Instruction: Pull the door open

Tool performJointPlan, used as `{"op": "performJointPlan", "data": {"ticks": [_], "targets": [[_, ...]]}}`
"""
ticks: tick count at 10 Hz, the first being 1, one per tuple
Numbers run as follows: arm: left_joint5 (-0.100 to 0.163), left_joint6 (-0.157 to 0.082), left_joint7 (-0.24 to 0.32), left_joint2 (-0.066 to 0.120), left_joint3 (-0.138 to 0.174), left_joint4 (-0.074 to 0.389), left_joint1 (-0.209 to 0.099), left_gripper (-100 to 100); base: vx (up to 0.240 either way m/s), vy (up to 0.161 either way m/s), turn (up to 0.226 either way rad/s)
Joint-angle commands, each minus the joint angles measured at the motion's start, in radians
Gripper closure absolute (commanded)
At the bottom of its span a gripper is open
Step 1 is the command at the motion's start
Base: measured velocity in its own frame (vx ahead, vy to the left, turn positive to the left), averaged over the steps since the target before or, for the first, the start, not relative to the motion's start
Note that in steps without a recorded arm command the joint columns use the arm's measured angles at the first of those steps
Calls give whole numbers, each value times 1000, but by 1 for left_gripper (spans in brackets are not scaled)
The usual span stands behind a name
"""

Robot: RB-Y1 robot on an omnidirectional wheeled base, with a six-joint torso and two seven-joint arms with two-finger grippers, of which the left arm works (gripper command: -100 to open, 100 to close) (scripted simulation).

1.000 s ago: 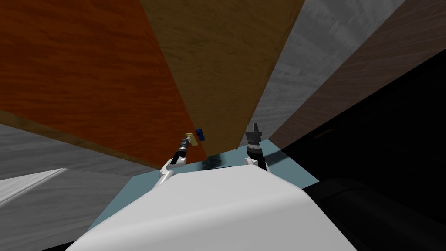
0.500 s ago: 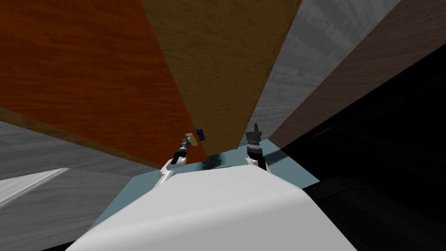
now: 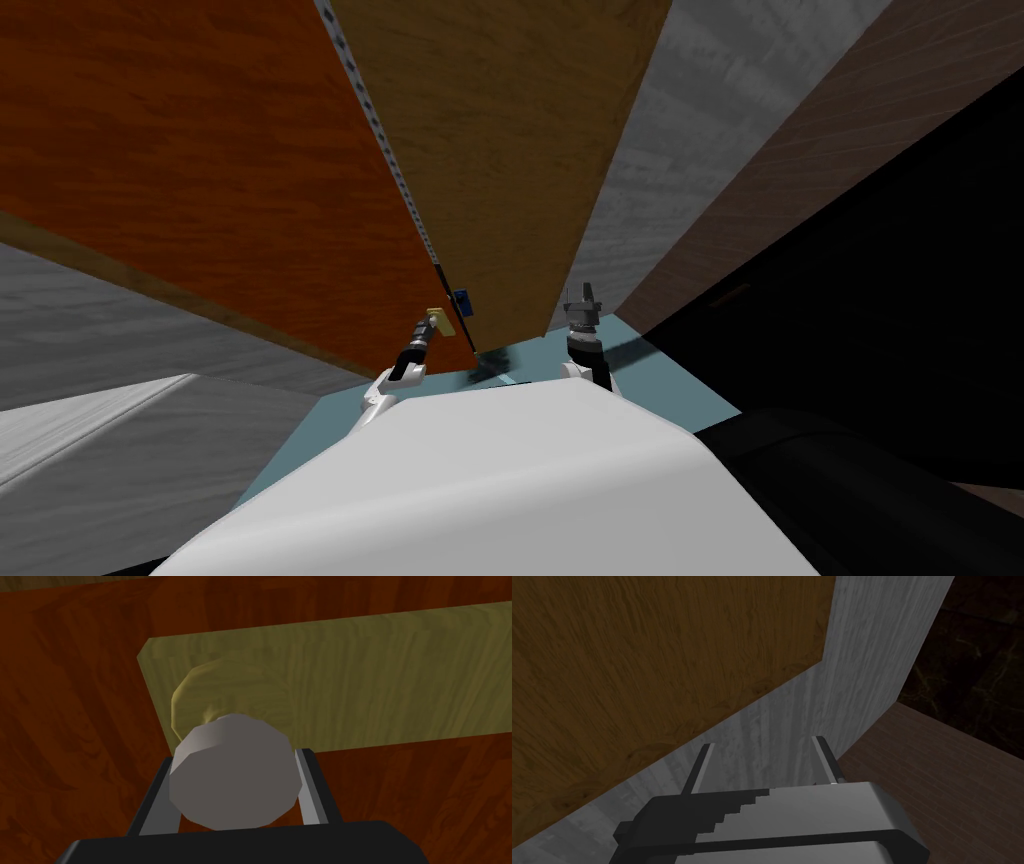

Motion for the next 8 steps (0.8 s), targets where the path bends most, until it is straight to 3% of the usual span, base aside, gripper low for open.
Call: {"op": "performJointPlan", "data": {"ticks": [1,3,4,8], "targets": [[4,6,12,22,4,-7,24,100,-192,68,-10],[4,-3,34,42,-21,-23,38,100,-229,93,-92],[2,-4,35,42,-30,-39,39,-100,-231,108,-101],[-1,-16,66,61,-82,-91,67,-100,-190,15,-49]]}}
